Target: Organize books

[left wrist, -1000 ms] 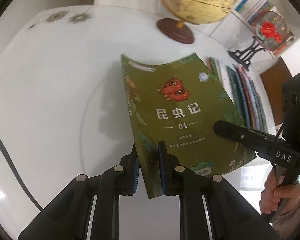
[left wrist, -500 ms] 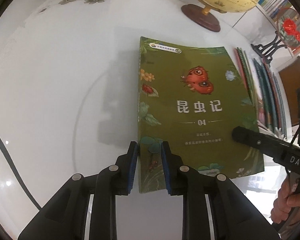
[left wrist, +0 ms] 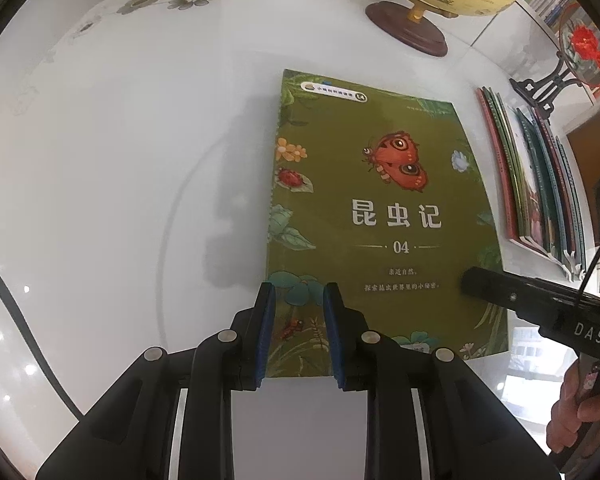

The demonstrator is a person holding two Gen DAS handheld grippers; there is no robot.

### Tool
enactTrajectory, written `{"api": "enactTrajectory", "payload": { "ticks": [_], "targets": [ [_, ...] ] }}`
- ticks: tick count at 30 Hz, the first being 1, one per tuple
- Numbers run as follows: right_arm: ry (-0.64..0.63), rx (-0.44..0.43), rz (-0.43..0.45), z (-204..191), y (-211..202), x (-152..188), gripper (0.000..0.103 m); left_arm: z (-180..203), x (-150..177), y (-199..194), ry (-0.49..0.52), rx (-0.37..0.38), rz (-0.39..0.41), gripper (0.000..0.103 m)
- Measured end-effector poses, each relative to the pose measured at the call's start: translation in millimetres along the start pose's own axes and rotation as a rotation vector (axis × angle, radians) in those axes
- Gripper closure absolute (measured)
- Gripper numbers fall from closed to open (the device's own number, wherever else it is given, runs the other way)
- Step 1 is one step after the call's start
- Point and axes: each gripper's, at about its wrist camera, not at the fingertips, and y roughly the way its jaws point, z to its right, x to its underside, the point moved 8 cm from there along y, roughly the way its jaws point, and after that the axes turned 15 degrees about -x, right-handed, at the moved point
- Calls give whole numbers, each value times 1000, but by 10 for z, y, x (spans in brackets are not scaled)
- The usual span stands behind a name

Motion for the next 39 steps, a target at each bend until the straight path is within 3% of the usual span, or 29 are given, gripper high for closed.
{"api": "enactTrajectory", "payload": {
  "ticks": [3,5,7,18,25,28,34,39],
  "targets": [
    [-34,54,14,-7,-93,-9,67,1,-31,-46,5,-21,9,81],
    [-50,76,32,-4,-177,-16,50,39,-58,-85,14,-13,14,81],
    [-50,76,52,12,-284,-26,46,101,-86,-116,30,-13,19,81],
    [-40,40,99,194,-748,-29,46,572,-225,-355,58,18,44,81],
    [-122,26,131,197,-1170,-59,46,995,-434,-721,51,35,133,81],
    [-165,60,164,238,-1421,-53,46,1286,-546,-938,52,57,193,76],
    [-190,124,242,537,-2014,-4,46,1980,-713,-1258,108,85,299,75],
    [-149,157,311,944,-2506,56,46,2543,-719,-1329,164,127,305,75]
  ]
}}
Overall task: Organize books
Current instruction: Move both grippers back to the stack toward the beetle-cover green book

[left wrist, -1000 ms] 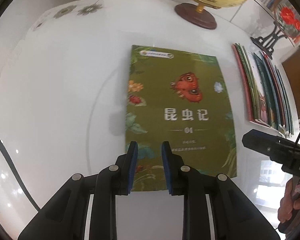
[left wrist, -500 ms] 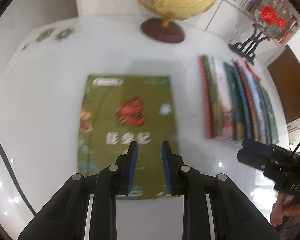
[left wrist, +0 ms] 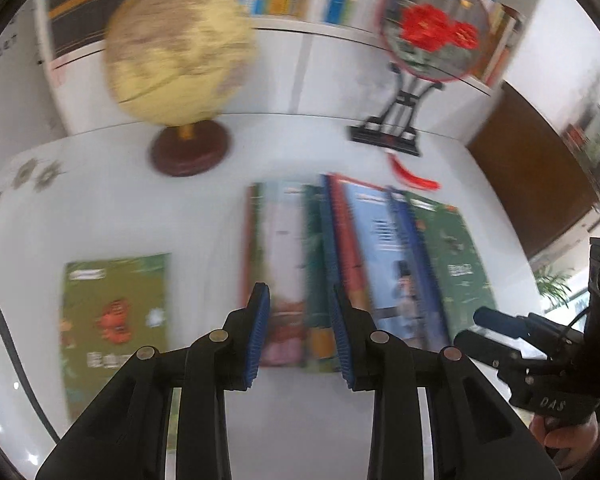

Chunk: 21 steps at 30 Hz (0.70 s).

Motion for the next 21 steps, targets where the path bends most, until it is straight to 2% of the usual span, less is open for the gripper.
{"api": "enactTrajectory", "payload": {
  "ticks": [11,15,18,21],
  "targets": [
    [185,43,118,1341,-888,-50,46,1314,125,209,118,178,-77,75],
    [241,47,111,1790,-981,17,46,1622,231,370,114,215,-134,75],
    [271,45,96,2028,-970,88,46,1776,339,554,107,219,-221,75],
    [286,41,90,2244,-942,131,46,1877,390,640,90,240,-255,75]
  ]
}}
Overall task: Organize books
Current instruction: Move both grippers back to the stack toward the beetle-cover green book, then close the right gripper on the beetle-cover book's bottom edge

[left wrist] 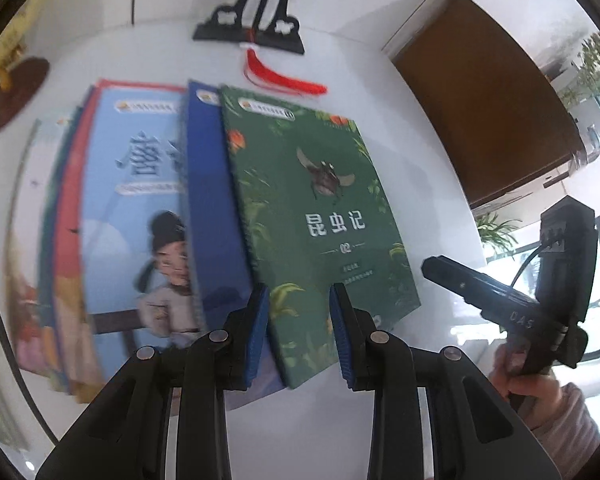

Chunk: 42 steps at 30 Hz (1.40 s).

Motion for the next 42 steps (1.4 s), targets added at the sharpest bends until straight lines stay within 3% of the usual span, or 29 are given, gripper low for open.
{"api": "enactTrajectory", "payload": {
  "ticks": [7,21,26,32,33,37,38,39,41,42],
  "targets": [
    [33,-39,-37,163,126,1,45,58,-32,107,-46,24,-20,75],
    [65,-168,-7,84,206,-25,44,89,-68,161,-105,95,-22,73],
    [15,-160,-17,-3,261,-10,36,9,-80,52,-95,-27,16,73],
    [4,-171,-17,-37,283,-9,27,-38,-77,20,-92,-58,18,72],
    [2,-168,-18,-41,285,-9,27,-95,-77,26,-97,-120,16,65],
    [-12,-165,-24,-49,288,-3,27,-93,-77,8,-83,-80,41,56],
    [-9,-169,-24,-46,287,-6,26,-67,-68,2,-68,-65,45,45],
    [-5,-173,-23,-44,286,-6,25,-15,-73,12,-50,-38,48,28],
    [8,-191,-21,-38,285,-11,22,115,-76,29,-20,24,52,10],
    [13,-199,-22,-38,286,-14,22,174,-81,45,-9,38,49,6]
  ]
}}
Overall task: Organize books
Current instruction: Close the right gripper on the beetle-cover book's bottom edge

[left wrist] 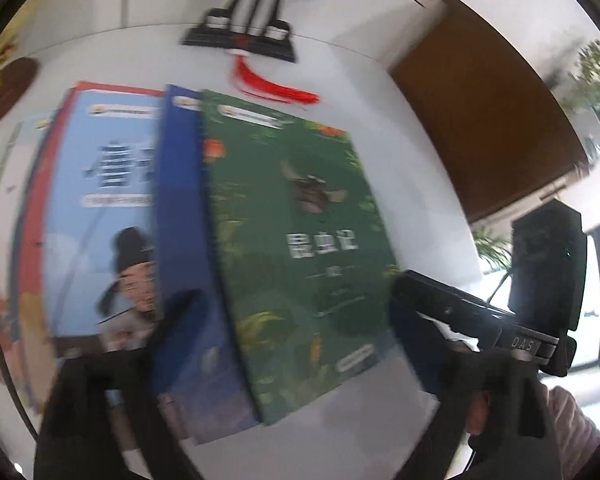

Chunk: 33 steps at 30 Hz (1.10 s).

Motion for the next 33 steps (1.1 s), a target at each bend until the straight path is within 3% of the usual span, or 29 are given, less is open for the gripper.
{"api": "enactTrajectory", "payload": {
  "ticks": [5,9,12,14,17,23,33],
  "targets": [
    [-8,-46,-18,-38,43,13,13,190,-22,69,28,-16,-27,2],
    [-38,-22,-4,-73,65,9,8,83,-66,13,-89,60,-21,8],
    [-6,-33,3,-35,22,-2,17,27,-100,-37,-95,54,4,19],
    [54,-82,49,41,-109,0,36,13,-115,-91,-104,87,16,22],
    [87,-160,99,43,-292,-33,51,16,-133,-99,-138,141,11,30],
    [13,-141,74,-131,-328,-66,54,69,-143,-97,-111,119,18,31],
    [30,-99,49,-70,-284,-52,54,21,-131,-89,-97,106,1,36]
  ]
}}
